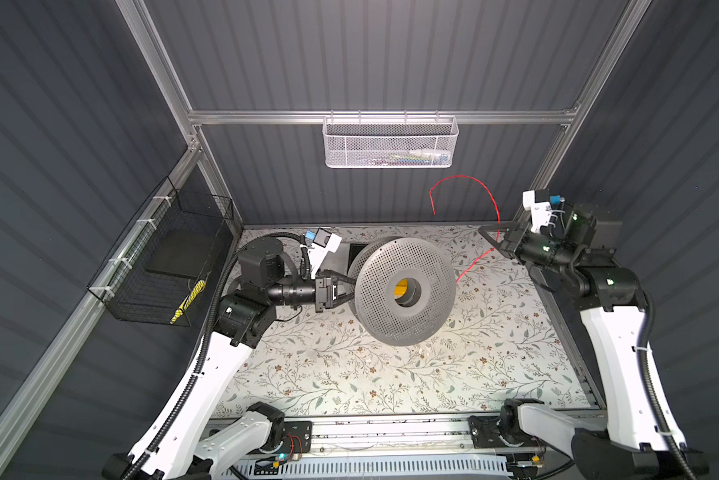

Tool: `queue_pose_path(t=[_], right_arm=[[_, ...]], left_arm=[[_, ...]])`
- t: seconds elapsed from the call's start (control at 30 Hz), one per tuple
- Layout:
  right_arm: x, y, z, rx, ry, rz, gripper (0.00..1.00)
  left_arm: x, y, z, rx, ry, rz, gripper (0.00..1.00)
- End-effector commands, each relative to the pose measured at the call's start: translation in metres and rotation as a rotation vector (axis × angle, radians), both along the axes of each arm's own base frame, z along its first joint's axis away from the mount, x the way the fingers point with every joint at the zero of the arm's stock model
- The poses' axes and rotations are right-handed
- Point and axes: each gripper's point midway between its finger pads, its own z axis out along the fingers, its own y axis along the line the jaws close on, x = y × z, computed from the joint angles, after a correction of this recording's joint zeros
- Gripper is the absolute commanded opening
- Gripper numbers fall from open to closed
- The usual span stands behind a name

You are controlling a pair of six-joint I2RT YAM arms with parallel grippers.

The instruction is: Wrap the cables

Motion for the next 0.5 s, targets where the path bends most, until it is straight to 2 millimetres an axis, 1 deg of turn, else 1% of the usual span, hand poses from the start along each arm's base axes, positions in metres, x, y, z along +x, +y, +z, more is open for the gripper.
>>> queue_pose_path(t=[0.0,0.1,0.2,0.23,0.33,0.4,0.47], right_arm=[[0.016,0.012,0.026,-0.025,-0.097,0.013,0.00],[0.023,0.028,0.033,-0.029,-0.106,0.051,0.00],[0.029,0.042,0.040,-0.024,-0.115,0.086,0.00],[0.030,0.047,0.043,-0.024,-0.122,0.097,0.00],[0.032,0.065,0.050,-0.006,-0.135,0.147,0.00],[0.032,0.080,0.055,0.027,-0.144,0.188,0.00],[0.029,0.096,0.058,0.068,-0.155,0.241,0.00]], left_arm=[[-0.026,-0.007,-0.017,0.092,-0.048,-0.119,0.00],[-0.031,-0.021,-0.050,0.246,-0.053,-0.149,0.00],[-0.025,-0.026,-0.079,0.404,-0.072,-0.115,0.00],[-0.020,-0.026,-0.077,0.440,-0.106,-0.093,0.00],[-0.007,-0.031,-0.097,0.609,-0.164,-0.028,0.00],[0.002,-0.033,-0.111,0.755,-0.211,0.028,0.00],[0.010,-0.039,-0.119,0.848,-0.255,0.068,0.00]])
